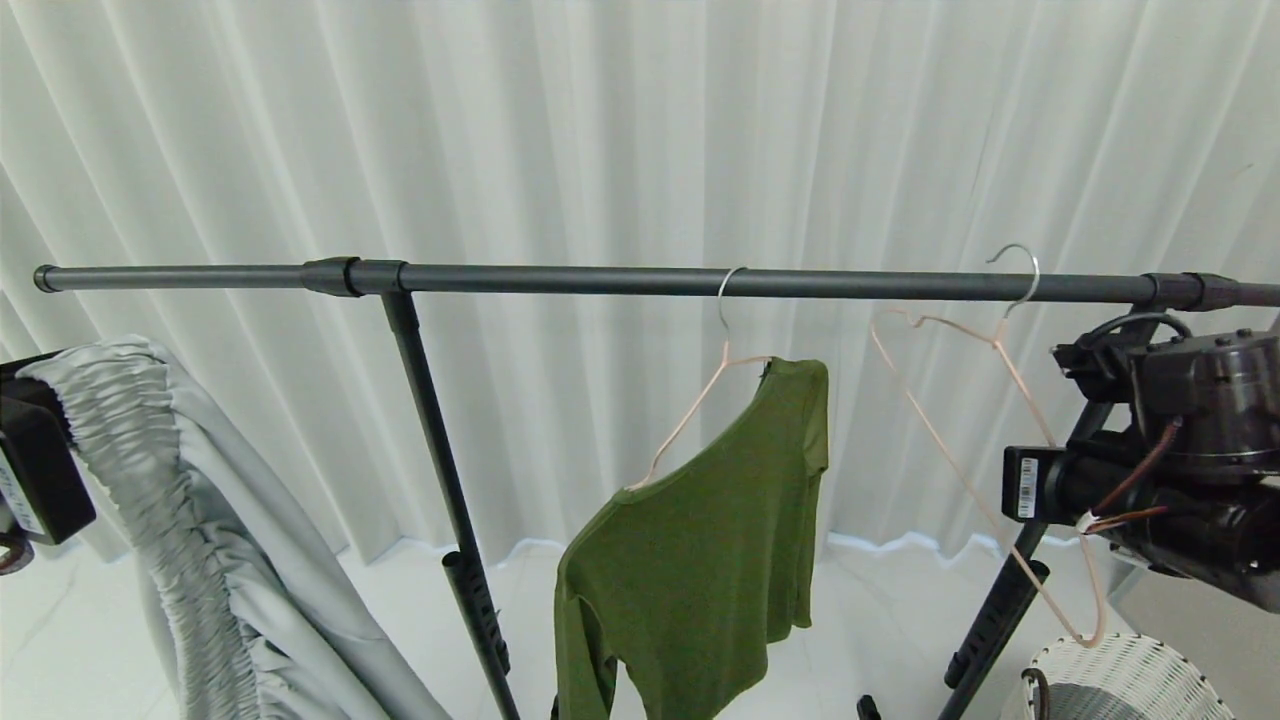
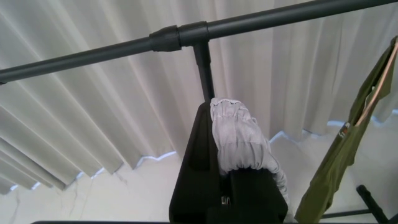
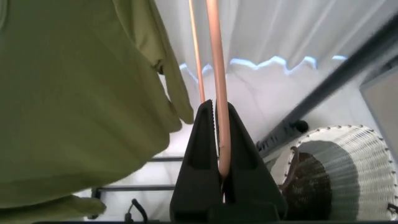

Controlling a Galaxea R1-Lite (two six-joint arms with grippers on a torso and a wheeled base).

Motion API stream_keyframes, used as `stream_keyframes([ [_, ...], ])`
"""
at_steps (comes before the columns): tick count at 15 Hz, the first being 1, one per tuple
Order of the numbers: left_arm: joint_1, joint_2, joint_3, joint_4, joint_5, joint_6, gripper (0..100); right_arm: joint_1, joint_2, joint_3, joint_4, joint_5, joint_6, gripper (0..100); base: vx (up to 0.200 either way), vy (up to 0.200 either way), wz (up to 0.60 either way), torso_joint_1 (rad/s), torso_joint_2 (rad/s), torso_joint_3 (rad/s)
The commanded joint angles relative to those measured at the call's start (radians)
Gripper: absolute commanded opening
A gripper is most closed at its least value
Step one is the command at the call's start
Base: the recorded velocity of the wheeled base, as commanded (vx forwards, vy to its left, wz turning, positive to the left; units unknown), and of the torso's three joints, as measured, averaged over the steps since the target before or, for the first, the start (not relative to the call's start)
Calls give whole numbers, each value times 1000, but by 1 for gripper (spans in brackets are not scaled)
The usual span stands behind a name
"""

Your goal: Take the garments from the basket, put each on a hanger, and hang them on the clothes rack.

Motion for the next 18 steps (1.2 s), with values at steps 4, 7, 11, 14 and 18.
stream_keyframes([
  [4, 0, 6, -2, 0, 0, 4, 0, 0, -209, 126, 53, -43, -12, 0, -100, 0, 0, 3, 4, 2],
  [7, 0, 6, -2, 0, 0, 4, 0, 2, -315, 220, 68, -43, -21, 0, -200, 0, 0, -6, 7, 4],
  [11, 0, 6, 1, 0, 0, 5, 0, 2, -412, 321, 68, -43, -104, 0, -200, 0, 0, 0, 2, 2],
  [14, 0, 6, 2, 0, 1, 30, 0, 2, -441, 339, 70, -43, -127, 0, -200, 0, 0, -2, 2, 5],
  [18, 0, 5, 5, 0, 1, 30, 0, 2, -468, 339, 123, -42, -127, 0, -200, 0, 0, 4, 0, 2],
])
